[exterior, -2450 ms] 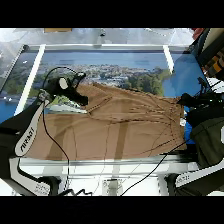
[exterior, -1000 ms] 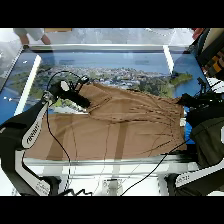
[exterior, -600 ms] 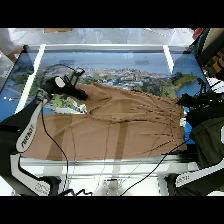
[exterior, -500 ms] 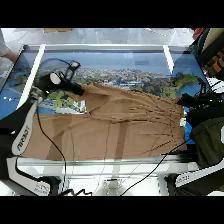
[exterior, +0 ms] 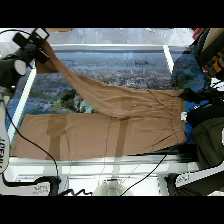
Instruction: Fold the clothes and pants, and hang the long-sleeved shirts on hangers.
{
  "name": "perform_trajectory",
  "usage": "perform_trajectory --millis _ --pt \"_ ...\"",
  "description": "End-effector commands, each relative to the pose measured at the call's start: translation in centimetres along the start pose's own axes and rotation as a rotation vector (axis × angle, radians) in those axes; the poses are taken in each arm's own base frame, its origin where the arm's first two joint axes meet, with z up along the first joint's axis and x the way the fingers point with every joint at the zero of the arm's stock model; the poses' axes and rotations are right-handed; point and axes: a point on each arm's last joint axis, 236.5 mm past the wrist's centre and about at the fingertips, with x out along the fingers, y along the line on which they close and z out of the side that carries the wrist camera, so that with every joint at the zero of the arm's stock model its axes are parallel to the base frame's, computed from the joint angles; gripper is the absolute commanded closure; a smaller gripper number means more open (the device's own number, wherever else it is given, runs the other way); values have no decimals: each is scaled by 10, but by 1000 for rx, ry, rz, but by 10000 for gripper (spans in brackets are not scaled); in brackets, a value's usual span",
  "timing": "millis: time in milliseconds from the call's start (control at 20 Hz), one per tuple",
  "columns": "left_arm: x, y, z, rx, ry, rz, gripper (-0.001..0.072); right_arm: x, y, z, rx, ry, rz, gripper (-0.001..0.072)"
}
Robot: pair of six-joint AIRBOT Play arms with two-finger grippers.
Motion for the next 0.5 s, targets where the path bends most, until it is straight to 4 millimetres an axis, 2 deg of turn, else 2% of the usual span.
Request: perform_trajectory --millis 0,100,200,350,450 --pt "-29 -29 -82 163 233 -259 696 -13 -4 28 -14 -113 -49 686" --pt "-60 -72 -148 221 385 -528 696 -14 -4 27 -17 -113 -50 687" --pt "-83 -98 -197 194 483 -672 696 -14 -5 27 -20 -111 -56 686" --pt "-98 -135 -245 147 567 -770 696 -14 -8 25 -29 -104 -69 686" --pt "-106 -157 -273 184 629 -834 696 -14 -9 25 -30 -104 -71 686"
